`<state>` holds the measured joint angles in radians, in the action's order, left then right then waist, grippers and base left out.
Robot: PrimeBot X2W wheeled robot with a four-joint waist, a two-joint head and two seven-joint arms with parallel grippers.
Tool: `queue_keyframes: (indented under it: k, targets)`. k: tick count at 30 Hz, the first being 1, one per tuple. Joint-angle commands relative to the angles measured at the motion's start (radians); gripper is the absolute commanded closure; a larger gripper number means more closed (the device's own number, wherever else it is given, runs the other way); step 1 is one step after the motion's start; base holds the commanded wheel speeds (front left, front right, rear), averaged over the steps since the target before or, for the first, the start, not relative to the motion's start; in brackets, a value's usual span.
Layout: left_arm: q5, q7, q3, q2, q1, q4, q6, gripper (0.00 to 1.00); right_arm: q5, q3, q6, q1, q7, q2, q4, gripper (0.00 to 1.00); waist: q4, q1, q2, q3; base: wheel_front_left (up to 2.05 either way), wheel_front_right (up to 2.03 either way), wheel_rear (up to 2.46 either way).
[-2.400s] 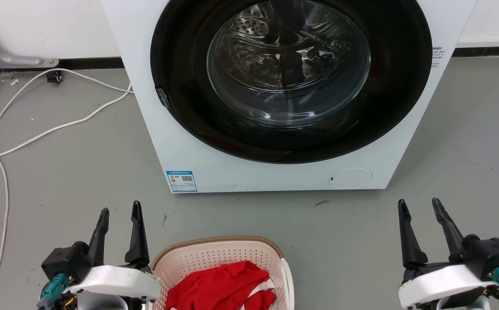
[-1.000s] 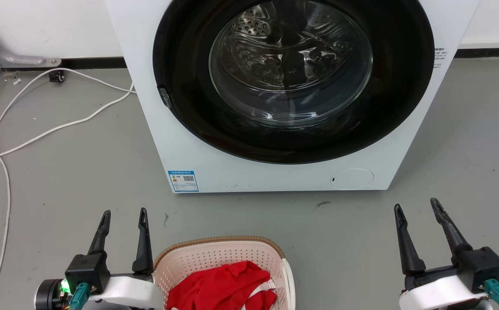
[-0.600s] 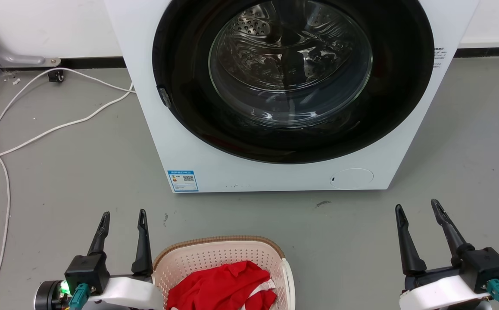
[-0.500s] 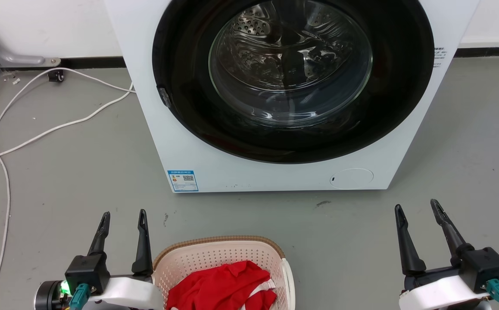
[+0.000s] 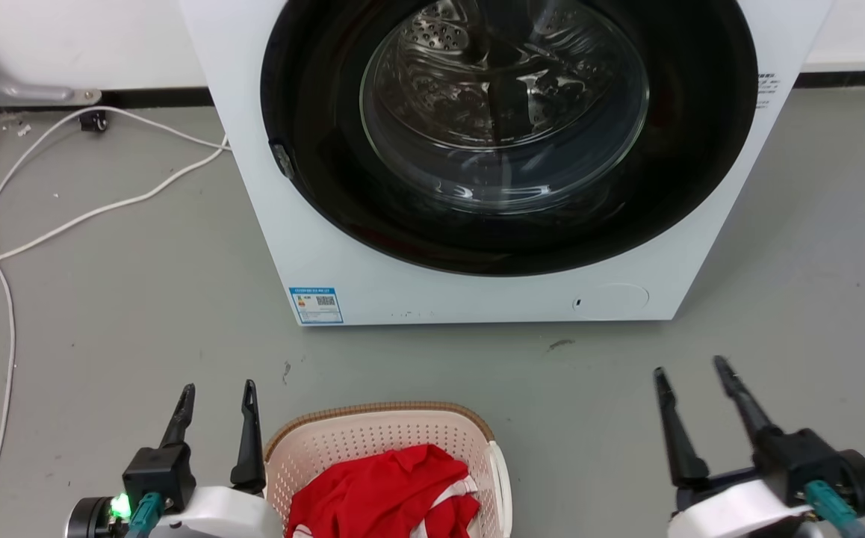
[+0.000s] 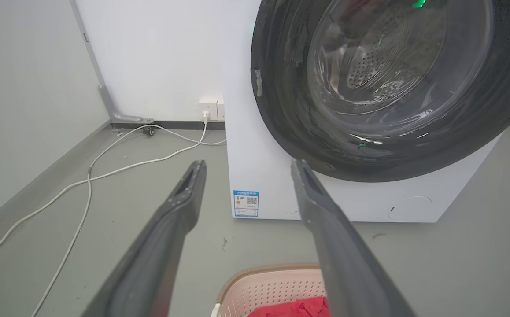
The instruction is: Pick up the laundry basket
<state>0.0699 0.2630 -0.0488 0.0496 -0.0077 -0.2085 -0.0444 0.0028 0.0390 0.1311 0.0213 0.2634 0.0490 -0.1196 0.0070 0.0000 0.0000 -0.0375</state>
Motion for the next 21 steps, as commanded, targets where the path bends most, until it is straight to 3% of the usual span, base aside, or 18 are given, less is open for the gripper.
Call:
queue_keyframes:
  k: [1, 12, 21]
  targets:
    - [-0.01, 0.003, -0.005, 0.001, -0.021, -0.017, -0.007, 0.0, -0.005, 0.01, -0.001, -0.021, 0.002, 0.002, -0.019, 0.0, 0.001, 0.0, 0.0, -0.01, 0.0, 0.0, 0.0]
    - [-0.017, 0.003, -0.038, 0.021, -0.162, -0.232, -0.044, 0.0, -0.01, 0.075, -0.001, -0.169, 0.002, 0.002, -0.199, 0.0, 0.008, 0.0, 0.0, -0.145, 0.0, 0.0, 0.0]
    - [-0.007, 0.003, -0.064, 0.067, -0.294, -0.431, -0.062, 0.0, -0.017, 0.131, -0.001, -0.316, 0.002, 0.002, -0.48, 0.0, 0.009, 0.0, 0.0, -0.28, 0.0, 0.0, 0.0]
